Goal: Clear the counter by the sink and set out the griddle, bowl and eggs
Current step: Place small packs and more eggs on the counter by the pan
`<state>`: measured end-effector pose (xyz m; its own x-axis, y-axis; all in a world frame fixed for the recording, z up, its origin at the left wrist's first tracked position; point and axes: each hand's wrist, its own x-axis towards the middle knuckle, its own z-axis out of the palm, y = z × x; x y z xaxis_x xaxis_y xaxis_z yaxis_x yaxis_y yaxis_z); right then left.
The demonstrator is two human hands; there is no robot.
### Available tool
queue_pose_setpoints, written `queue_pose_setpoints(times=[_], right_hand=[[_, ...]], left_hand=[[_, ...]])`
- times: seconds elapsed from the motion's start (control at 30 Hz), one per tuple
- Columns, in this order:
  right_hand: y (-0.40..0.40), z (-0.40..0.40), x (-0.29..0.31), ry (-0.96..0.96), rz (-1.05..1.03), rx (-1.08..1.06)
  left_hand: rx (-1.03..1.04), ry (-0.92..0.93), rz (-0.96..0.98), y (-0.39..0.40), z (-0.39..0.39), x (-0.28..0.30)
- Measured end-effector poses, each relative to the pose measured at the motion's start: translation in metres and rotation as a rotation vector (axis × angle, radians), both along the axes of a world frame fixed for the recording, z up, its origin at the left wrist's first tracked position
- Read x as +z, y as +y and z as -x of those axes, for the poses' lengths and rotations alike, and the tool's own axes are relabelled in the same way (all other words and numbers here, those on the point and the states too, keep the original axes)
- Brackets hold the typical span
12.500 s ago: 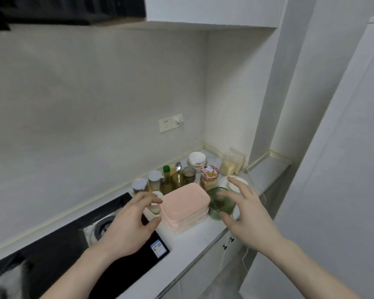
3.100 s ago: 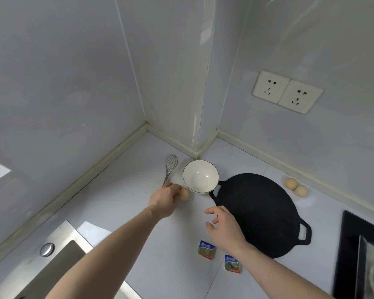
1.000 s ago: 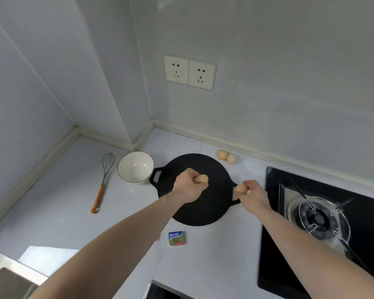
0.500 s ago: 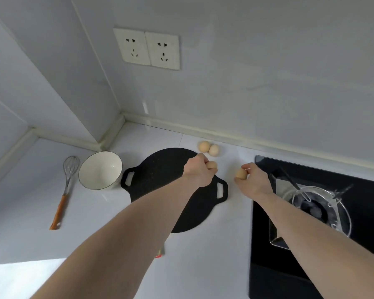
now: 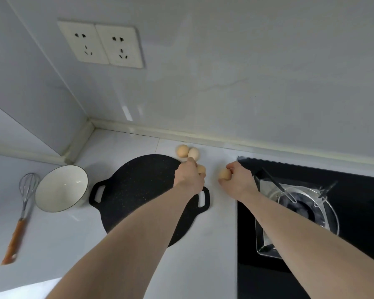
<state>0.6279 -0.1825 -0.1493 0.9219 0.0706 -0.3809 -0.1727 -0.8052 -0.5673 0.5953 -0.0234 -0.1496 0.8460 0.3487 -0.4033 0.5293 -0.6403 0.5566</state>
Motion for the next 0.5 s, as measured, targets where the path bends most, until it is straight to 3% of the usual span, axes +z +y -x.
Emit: queue_pose_setpoints(times=[0.5], right_hand=[[0.021, -0.018, -0.006, -0.029, 0.017, 0.063]], left_hand=[[0.329, 0.024, 0.232, -0.002, -0.008, -0.004]])
